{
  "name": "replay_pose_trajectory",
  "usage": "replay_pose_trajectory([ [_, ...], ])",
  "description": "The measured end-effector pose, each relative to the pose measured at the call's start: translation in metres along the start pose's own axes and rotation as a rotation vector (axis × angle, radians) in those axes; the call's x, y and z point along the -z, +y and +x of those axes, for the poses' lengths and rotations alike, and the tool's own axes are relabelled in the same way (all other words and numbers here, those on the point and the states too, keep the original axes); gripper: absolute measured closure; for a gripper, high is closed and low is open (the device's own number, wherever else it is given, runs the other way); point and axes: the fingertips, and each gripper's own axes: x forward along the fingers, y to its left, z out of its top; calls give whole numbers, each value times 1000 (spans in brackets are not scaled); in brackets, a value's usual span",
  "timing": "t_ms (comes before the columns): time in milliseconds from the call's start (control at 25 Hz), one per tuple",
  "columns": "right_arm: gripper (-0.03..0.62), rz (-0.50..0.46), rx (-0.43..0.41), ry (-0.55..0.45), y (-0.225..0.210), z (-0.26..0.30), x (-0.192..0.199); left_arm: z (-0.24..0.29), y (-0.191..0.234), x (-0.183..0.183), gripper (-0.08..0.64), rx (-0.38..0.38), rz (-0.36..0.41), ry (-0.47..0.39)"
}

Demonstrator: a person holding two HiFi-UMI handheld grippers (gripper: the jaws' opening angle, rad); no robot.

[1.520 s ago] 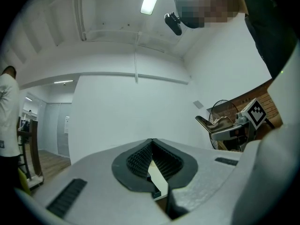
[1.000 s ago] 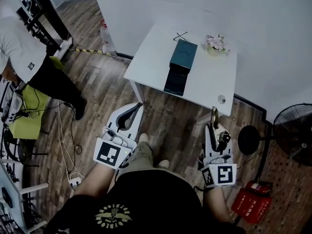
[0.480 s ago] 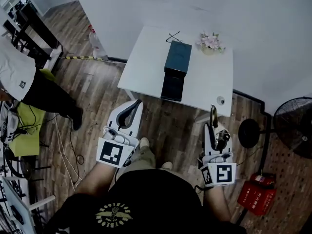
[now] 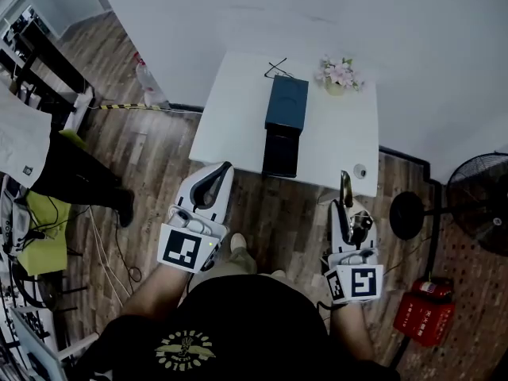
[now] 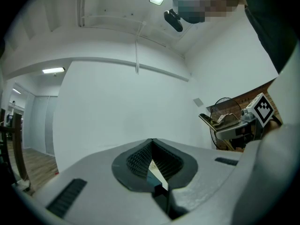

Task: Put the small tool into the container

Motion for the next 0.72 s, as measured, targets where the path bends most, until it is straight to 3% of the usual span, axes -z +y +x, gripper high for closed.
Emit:
replay_pose_trajectory([
  [720,482,-9,56,-9,19,38,-16,29,50,-1,554,53,-31,-24],
])
